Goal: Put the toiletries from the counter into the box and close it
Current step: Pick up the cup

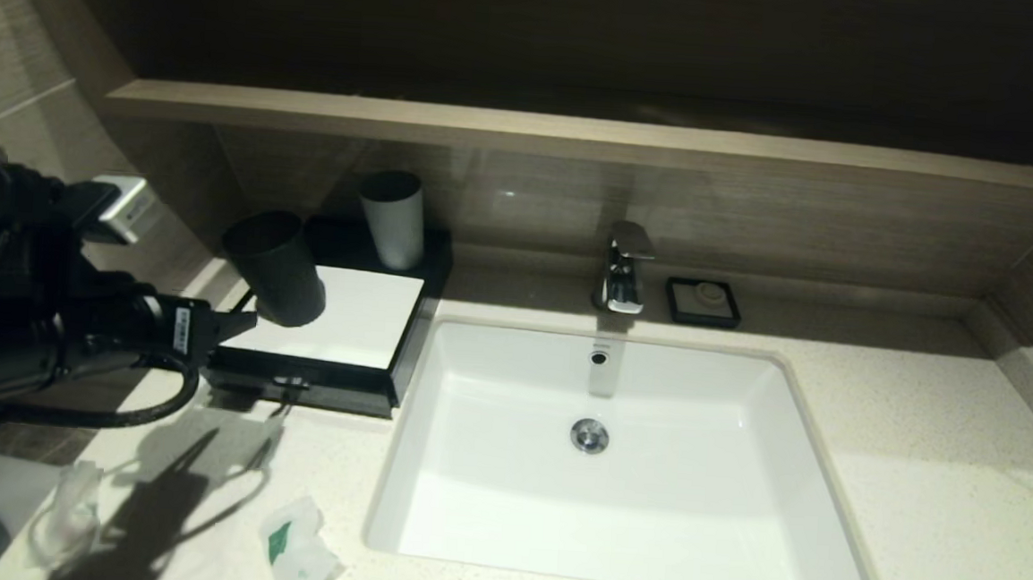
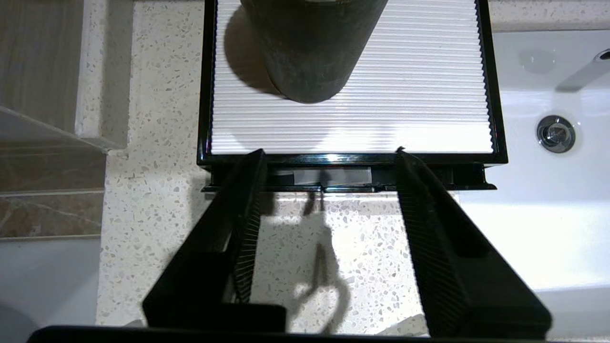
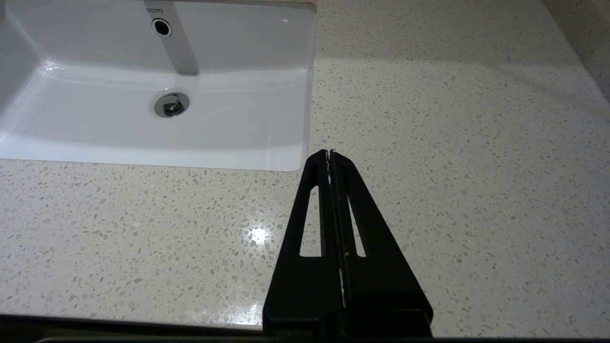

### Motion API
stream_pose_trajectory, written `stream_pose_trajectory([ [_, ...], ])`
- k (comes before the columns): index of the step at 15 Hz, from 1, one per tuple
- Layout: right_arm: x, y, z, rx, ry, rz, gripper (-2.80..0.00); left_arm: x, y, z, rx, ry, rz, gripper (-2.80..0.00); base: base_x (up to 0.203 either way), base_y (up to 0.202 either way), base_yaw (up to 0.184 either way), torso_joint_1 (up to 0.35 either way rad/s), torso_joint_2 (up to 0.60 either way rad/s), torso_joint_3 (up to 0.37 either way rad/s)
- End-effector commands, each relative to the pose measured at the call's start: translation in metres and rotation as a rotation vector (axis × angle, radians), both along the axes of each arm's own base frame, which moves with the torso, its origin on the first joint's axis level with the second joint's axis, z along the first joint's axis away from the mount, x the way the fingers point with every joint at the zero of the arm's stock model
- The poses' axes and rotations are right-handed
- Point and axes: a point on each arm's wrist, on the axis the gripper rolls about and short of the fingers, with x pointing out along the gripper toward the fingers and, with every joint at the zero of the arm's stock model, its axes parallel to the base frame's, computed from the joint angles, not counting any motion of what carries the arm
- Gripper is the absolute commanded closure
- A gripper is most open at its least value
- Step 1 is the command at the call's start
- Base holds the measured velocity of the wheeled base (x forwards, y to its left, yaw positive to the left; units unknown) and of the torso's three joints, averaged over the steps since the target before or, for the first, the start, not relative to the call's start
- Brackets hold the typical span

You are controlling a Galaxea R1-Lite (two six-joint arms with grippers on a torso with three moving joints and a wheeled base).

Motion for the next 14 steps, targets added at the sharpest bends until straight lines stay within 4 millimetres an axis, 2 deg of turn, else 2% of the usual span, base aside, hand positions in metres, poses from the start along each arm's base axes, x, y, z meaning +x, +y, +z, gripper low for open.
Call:
stream_pose_trajectory([
  [1, 0.000, 0.000, 0.000, 0.000, 0.001, 0.000, 0.00, -0.001, 0.000, -0.012, -0.007, -0.024, 0.006, 0.00, 0.000, 0.000, 0.000, 0.000, 0.00, 0.000],
  [7, 0.000, 0.000, 0.000, 0.000, 0.001, 0.000, 0.00, 0.006, 0.000, -0.040, -0.001, -0.093, 0.041, 0.00, 0.000, 0.000, 0.000, 0.000, 0.00, 0.000],
  [14, 0.000, 0.000, 0.000, 0.000, 0.001, 0.000, 0.00, 0.021, -0.003, -0.048, -0.009, -0.082, 0.053, 0.00, 0.000, 0.000, 0.000, 0.000, 0.00, 0.000],
])
